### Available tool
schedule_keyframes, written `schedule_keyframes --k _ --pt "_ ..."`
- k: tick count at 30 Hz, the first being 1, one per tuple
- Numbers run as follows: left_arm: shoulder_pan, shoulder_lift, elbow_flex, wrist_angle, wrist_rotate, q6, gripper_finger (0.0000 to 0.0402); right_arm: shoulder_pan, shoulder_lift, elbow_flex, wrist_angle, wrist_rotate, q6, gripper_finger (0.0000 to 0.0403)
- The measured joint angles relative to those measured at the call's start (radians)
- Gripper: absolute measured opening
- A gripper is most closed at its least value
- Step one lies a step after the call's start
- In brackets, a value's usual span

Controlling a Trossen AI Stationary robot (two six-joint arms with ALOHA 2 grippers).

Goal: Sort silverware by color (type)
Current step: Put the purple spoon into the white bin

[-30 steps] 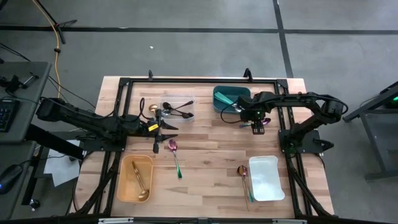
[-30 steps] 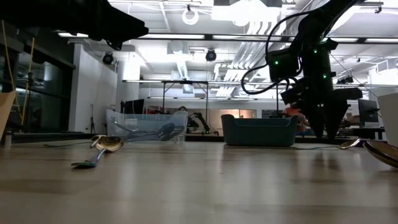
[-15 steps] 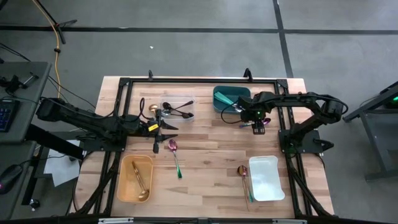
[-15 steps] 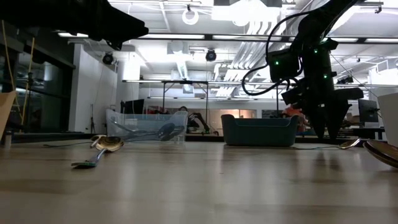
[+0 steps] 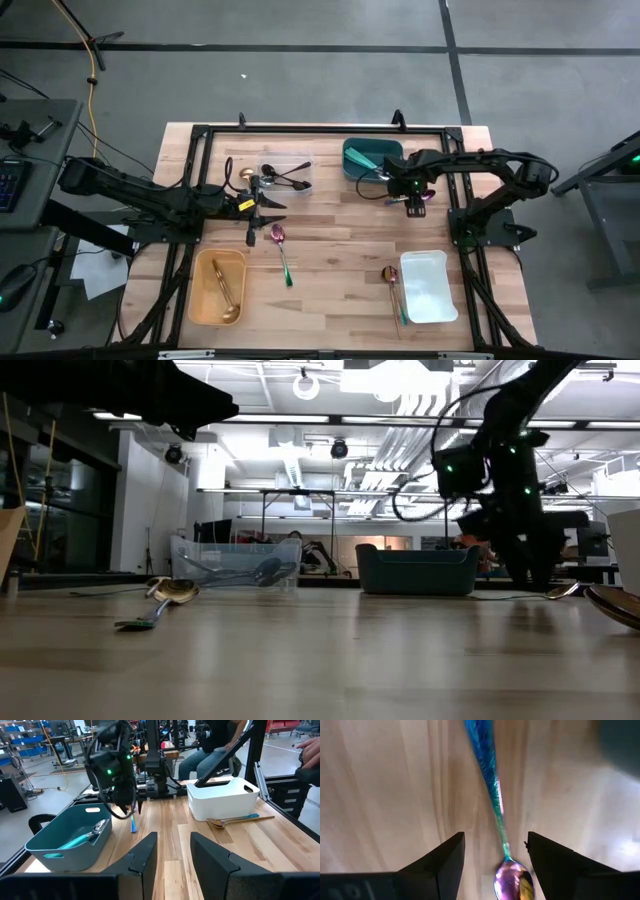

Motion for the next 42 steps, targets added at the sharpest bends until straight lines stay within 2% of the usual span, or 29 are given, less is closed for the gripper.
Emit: schedule_keyframes --k 5,18,22,29,42 --pt "0.000 0.000 0.000 0.000 0.000 0.000 0.0111 0.000 0.001 -0.079 0.022 0.022 0.036 0.0213" --pt "0.000 0.000 0.000 0.007 0.000 0.025 0.0111 0.001 -0.002 -0.093 0.052 0.028 0.077 0.0206" --pt "0.000 0.000 0.000 0.007 0.000 0.025 0.0111 0.001 -0.002 -0.094 0.052 0.033 0.090 0.0164" --pt "0.000 0.000 0.000 0.007 0.000 0.024 0.0111 0.001 -0.001 -0.094 0.073 0.055 0.097 0.0020" --pt "0.000 0.000 0.000 0.007 0.000 0.026 0.0111 0.000 -0.001 -0.085 0.063 0.047 0.100 0.0005"
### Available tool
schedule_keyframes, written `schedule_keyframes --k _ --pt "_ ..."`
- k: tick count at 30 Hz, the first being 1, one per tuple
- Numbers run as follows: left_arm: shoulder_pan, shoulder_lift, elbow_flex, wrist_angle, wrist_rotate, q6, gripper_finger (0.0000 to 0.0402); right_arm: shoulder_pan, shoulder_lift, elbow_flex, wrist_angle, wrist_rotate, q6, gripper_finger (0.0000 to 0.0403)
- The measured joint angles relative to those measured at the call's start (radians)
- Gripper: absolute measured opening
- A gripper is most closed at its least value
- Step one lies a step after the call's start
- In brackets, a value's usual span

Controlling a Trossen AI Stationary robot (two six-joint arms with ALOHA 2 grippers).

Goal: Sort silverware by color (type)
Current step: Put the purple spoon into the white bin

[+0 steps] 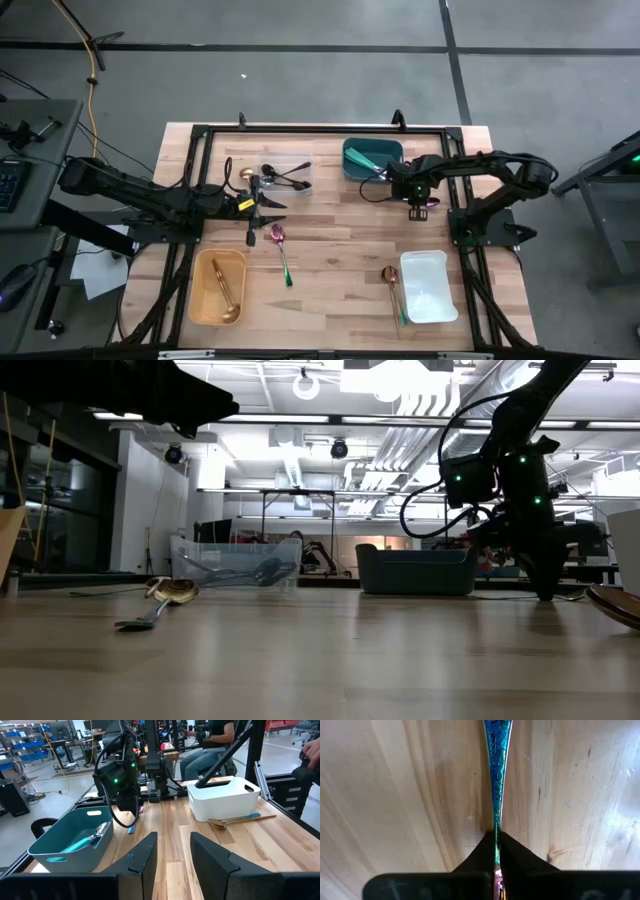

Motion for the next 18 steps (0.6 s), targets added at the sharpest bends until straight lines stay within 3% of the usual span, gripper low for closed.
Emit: schedule_keyframes --k 7,13,18 --pt "0.000 0.000 0.000 -0.035 0.000 -0.002 0.0111 0.008 -0.054 0.116 -0.159 -0.055 0.079 0.0002" --pt "0.000 0.000 0.000 -0.061 0.000 -0.021 0.0111 0.114 -0.191 0.194 -0.241 -0.084 0.193 0.0001" --pt "0.000 0.000 0.000 -0.060 0.000 -0.025 0.0111 0.292 -0.281 0.202 -0.074 -0.099 0.347 0.0001"
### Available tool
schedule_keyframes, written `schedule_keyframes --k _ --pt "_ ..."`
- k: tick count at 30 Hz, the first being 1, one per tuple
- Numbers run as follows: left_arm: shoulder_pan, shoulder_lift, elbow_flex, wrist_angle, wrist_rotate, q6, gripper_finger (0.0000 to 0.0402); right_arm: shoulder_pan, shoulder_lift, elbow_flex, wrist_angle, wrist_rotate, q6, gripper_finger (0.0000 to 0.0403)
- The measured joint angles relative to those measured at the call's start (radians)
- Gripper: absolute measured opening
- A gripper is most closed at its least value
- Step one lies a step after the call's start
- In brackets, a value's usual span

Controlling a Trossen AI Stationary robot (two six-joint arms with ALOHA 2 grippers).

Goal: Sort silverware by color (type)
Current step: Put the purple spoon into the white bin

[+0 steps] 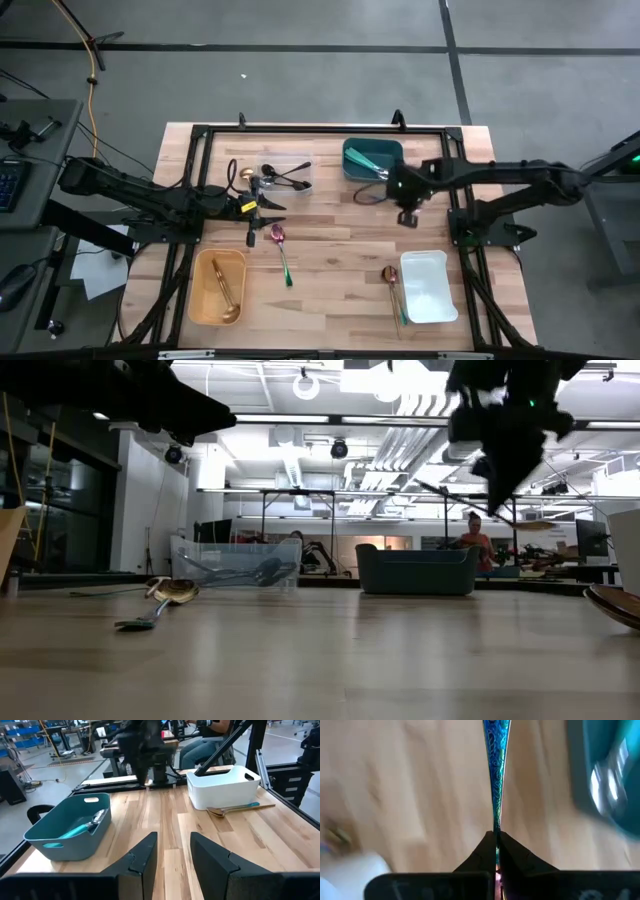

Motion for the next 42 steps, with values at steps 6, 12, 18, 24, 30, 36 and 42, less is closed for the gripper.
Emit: schedule_keyframes --k 6,12,18,24,30,36,42 --pt "0.000 0.000 0.000 0.003 0.000 0.000 0.0111 0.181 0.009 -0.072 0.505 0.123 0.063 0.0001" --pt "0.000 0.002 0.000 0.001 0.034 -0.001 0.0111 0.234 0.100 -0.210 1.146 0.244 0.037 0.0000" --pt "-0.001 0.002 0.000 0.014 0.062 -0.001 0.0111 0.230 0.285 -0.243 1.558 0.246 -0.026 0.0000" --pt "-0.001 0.002 0.000 0.015 0.051 0.000 0.0111 0.204 0.427 -0.180 1.701 0.180 -0.097 0.0000" --pt "0.000 0.002 0.000 0.018 0.049 0.020 0.0111 0.182 0.452 -0.138 1.696 0.120 -0.096 0.0000" --pt "0.000 0.002 0.000 0.016 0.045 0.053 0.0111 0.178 0.451 -0.127 1.699 0.094 -0.089 0.0000" --pt "0.000 0.002 0.000 0.016 0.045 0.051 0.0111 0.179 0.451 -0.126 1.702 0.094 -0.080 0.0000"
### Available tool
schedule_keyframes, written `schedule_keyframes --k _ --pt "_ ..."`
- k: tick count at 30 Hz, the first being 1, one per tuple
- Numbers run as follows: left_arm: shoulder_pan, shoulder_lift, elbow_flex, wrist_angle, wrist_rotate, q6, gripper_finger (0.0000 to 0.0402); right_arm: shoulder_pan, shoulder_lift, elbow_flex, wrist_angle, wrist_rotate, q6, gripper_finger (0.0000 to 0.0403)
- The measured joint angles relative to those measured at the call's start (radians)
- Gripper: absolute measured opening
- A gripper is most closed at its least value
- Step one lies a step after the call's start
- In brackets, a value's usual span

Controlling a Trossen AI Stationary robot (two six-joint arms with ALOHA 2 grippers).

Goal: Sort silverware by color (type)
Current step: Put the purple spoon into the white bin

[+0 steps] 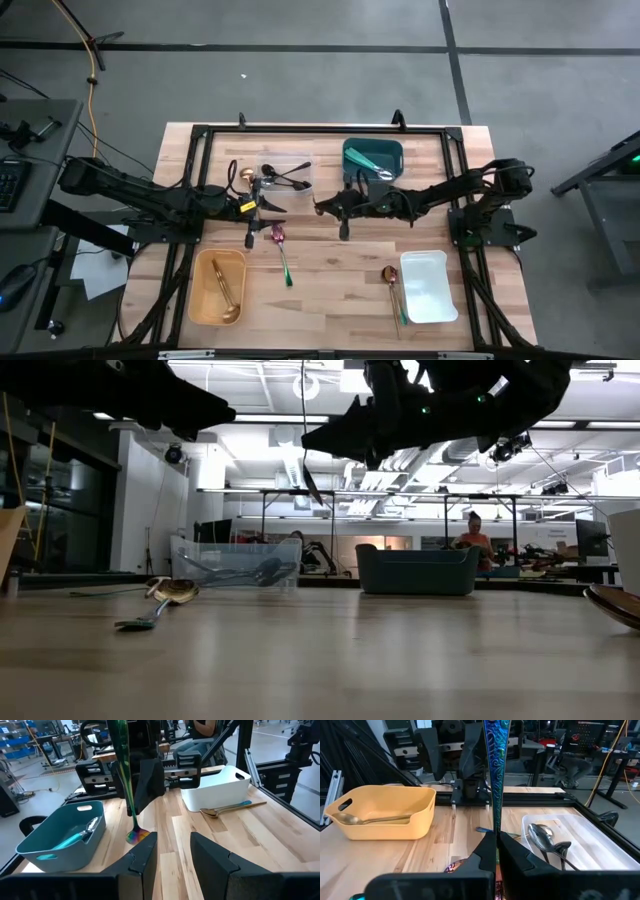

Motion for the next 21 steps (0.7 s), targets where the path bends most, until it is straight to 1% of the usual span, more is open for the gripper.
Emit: schedule_keyframes --k 4,8,10,12,14,17,21 --pt "0.000 0.000 0.000 0.000 0.000 0.001 0.0111 0.000 0.000 0.000 0.002 -0.013 0.022 0.0000" --pt "0.000 0.000 0.000 0.000 -0.002 0.001 0.0111 0.012 -0.003 0.000 0.031 -0.074 0.106 0.0000" --pt "0.000 0.000 0.000 0.000 -0.005 0.001 0.0111 0.029 -0.033 0.002 0.000 -0.113 0.143 0.0000" --pt "0.000 0.000 0.000 0.000 -0.006 0.002 0.0111 0.048 -0.090 0.028 -0.149 -0.141 0.202 0.0000" --pt "0.000 0.000 0.000 0.000 -0.006 0.002 0.0111 0.077 -0.152 0.084 -0.399 -0.145 0.269 0.0000" --pt "0.000 0.000 0.000 0.002 -0.006 0.002 0.0111 0.145 -0.209 0.196 -0.810 -0.092 0.402 0.0000" --pt "0.000 0.000 0.000 0.001 -0.006 0.002 0.0111 0.275 -0.212 0.371 -1.324 -0.034 0.675 0.0000"
